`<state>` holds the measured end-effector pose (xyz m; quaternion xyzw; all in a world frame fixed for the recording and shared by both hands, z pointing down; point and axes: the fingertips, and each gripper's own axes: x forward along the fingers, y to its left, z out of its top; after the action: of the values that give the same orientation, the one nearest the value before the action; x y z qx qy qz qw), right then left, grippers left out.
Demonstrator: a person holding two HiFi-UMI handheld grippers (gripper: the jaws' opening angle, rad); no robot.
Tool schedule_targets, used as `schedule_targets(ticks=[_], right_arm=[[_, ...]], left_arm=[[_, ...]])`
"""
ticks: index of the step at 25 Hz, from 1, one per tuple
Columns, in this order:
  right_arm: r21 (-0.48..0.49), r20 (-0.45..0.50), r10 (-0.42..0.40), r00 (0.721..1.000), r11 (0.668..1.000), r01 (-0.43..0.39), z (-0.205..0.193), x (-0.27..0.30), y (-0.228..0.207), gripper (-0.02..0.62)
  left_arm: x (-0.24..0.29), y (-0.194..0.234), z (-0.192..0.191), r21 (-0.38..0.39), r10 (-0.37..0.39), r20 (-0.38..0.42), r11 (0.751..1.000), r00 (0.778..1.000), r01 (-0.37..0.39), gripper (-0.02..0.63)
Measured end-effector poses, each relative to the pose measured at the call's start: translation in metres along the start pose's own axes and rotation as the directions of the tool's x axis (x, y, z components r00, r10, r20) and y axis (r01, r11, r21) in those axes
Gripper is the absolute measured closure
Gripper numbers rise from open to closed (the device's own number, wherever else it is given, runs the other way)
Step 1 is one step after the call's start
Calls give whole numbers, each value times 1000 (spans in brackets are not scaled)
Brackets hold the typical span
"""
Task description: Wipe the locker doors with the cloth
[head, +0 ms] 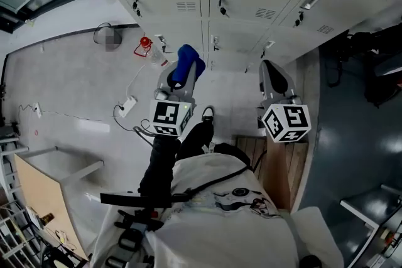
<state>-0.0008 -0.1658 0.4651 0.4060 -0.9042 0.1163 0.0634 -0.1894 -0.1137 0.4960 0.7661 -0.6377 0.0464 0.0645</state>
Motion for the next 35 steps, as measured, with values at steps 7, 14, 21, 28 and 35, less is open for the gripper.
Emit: schedule_targets(ticks=[7, 14, 21, 28, 35], right_arm=[[-27, 21, -7, 1000, 1000, 8, -30, -125, 17, 594], [-23, 45, -51, 998, 998, 52, -33, -232, 36, 594], [-66, 59, -66, 996, 995, 69, -33, -263, 68, 595], [-124, 93, -43, 995, 991, 54, -14, -253, 108, 597], [-131, 128, -48, 991, 989, 65, -4, -253, 119, 597]], left_arm=[[-109, -67, -18, -34, 49, 36, 998, 998, -48, 571], [-197, -126, 11, 2, 46, 57, 999, 997, -46, 571], [-225, -143, 29, 14, 24, 74, 1000, 997, -25, 571], [-235, -129, 51, 38, 6, 122, 999, 993, -10, 571], [-234, -125, 54, 34, -16, 127, 999, 992, 11, 571]])
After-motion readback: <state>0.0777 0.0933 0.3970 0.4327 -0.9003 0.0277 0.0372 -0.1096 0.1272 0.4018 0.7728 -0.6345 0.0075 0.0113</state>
